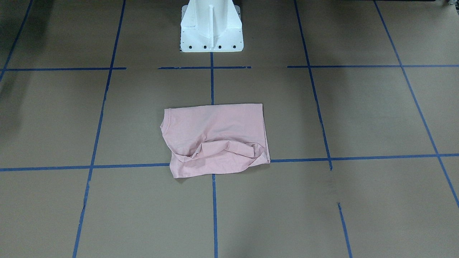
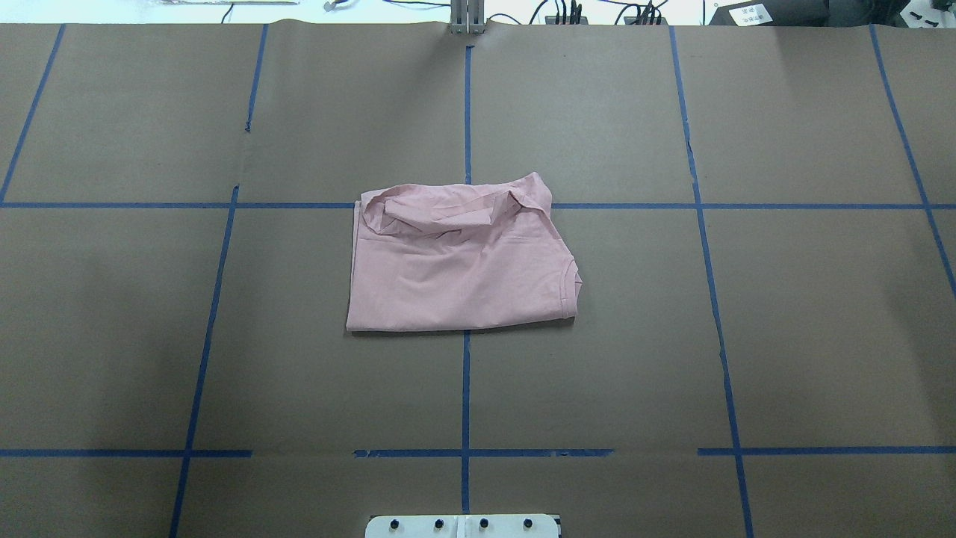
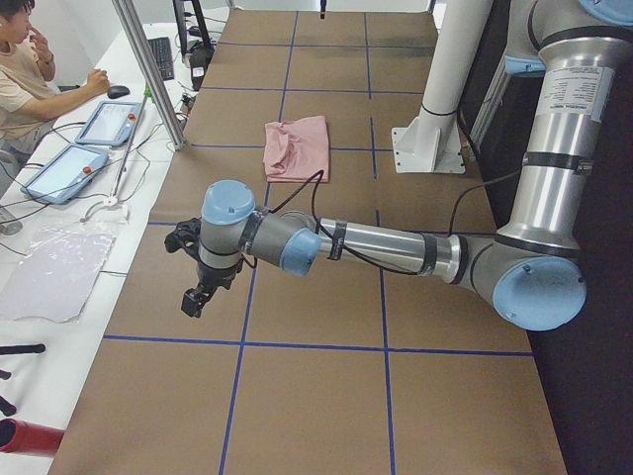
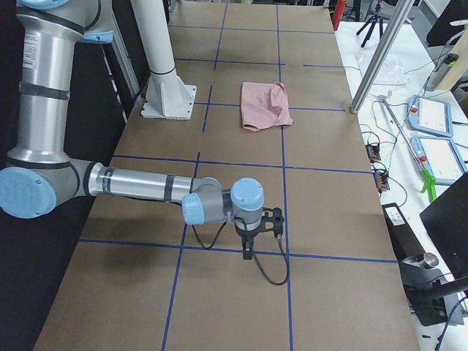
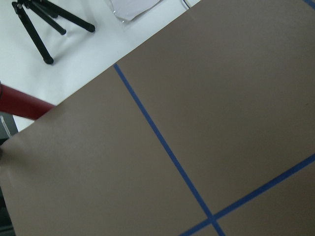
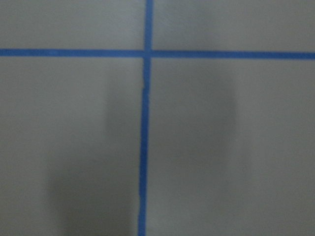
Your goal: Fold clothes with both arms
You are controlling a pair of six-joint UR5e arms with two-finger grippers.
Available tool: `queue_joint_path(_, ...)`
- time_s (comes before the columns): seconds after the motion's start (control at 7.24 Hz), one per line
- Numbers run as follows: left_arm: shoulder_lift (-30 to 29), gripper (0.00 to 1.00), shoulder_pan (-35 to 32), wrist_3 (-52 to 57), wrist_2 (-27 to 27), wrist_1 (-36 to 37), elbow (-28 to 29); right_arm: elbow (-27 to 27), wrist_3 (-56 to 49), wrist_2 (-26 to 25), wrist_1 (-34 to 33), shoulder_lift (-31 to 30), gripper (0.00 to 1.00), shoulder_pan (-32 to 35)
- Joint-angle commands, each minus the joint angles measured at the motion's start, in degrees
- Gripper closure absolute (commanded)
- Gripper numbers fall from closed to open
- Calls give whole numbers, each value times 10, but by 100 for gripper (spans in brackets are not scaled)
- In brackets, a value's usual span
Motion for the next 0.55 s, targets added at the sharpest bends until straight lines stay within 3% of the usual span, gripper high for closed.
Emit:
queue_joint_path(0.0,46,0,-19,-4,-11,31,-1,28,-13,14,-6,-54,0,64)
queue_joint_path(0.14,47,0,-19,-8,-66,78,-1,42,-14,14,-20,-53,0,64)
queue_joint_path(0.41,60,0,-20,-7,-87,109,-6,98,-14,7,-84,-50,0,20)
